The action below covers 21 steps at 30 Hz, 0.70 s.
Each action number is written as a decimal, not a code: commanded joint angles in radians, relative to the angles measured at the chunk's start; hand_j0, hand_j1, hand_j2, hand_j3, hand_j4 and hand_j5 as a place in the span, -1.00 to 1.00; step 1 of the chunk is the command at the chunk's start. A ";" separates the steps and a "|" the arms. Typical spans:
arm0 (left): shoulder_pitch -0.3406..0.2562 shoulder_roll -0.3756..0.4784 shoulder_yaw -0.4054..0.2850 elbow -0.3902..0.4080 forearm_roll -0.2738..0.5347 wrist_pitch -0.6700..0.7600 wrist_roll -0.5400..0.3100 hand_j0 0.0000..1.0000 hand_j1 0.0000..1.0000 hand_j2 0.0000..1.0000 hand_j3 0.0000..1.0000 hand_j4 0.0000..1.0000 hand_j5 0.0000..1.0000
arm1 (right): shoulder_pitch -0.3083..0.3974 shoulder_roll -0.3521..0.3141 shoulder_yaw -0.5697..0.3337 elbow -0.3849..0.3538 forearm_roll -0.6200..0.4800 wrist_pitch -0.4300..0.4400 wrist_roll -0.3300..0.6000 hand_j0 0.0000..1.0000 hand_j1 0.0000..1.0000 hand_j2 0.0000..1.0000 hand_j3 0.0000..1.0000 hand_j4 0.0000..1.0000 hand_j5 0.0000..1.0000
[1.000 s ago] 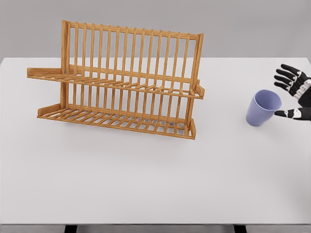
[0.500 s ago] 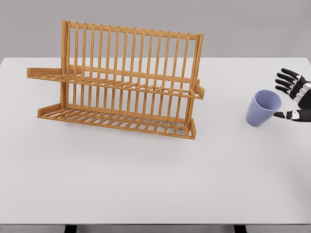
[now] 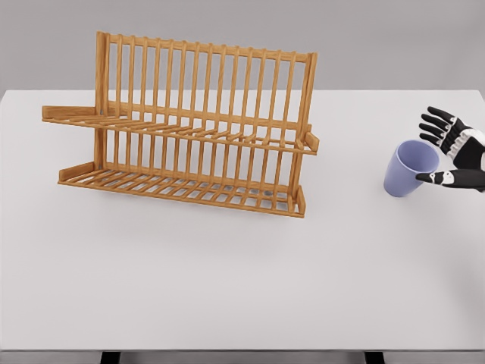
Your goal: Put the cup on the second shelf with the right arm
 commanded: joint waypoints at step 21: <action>0.002 0.000 0.000 0.000 0.000 -0.001 0.000 1.00 1.00 1.00 1.00 1.00 1.00 | -0.017 0.049 0.001 0.056 0.060 -0.006 0.000 1.00 1.00 1.00 1.00 1.00 1.00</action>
